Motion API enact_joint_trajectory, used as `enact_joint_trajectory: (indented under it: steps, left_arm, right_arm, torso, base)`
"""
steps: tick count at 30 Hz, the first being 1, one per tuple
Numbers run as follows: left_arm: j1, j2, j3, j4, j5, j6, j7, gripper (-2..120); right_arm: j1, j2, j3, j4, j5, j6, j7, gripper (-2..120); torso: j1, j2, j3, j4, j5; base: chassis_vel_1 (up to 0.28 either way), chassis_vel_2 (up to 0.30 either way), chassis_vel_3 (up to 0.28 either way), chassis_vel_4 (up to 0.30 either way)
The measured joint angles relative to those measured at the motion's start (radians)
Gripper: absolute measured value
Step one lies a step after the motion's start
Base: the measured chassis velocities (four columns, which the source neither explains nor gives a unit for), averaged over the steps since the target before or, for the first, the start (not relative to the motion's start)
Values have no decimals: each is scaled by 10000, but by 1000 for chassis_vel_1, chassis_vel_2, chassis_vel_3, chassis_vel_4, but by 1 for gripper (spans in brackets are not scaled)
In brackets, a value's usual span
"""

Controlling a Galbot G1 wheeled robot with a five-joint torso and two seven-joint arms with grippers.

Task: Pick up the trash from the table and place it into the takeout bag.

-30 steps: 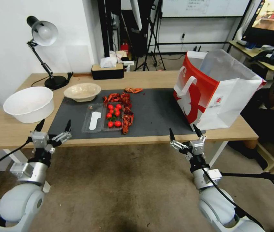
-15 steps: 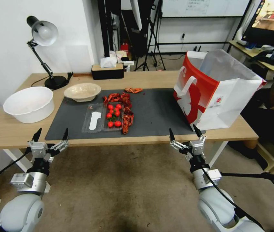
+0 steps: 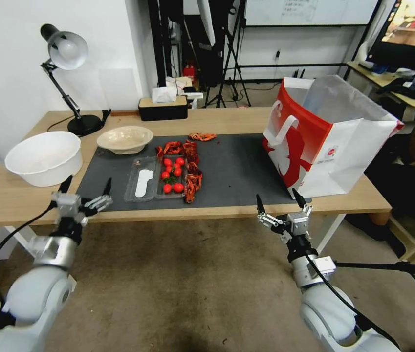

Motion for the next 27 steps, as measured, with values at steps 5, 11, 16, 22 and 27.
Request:
enact_joint_trajectory:
  steps: [5, 11, 16, 22, 27]
  left_arm:
    - [-1495, 861, 923, 1518, 860, -29, 694, 100]
    - [-2739, 1584, 1713, 3081, 1859, -111, 1372, 100]
    - [-3652, 1759, 2131, 3810, 2520, -254, 1671, 100]
    - [-4857, 1874, 2888, 4464, 2813, -255, 1743, 100]
    - [-5710, 1916, 3626, 5101, 2889, -257, 1767, 100]
  right_arm:
    - [-8, 6, 6, 6, -9, -15, 0, 100]
    - [14, 46, 12, 8, -15, -40, 1, 100]
    - [42, 84, 8, -33, -19, -56, 1, 100]
    - [114, 105, 0, -130, -21, -65, 3, 100]
    - [178, 104, 2, -163, -21, -78, 11, 100]
  torso:
    - [1, 0, 1, 0, -5]
    - [1, 0, 1, 2, -1]
    - [1, 0, 0, 0, -1]
    - [1, 0, 0, -1, -4]
    - [1, 0, 0, -1, -2]
  base:
    - [0, 0, 0, 0]
    - [0, 0, 0, 0]
    - [0, 0, 0, 0]
    - [0, 0, 0, 0]
    - [0, 0, 0, 0]
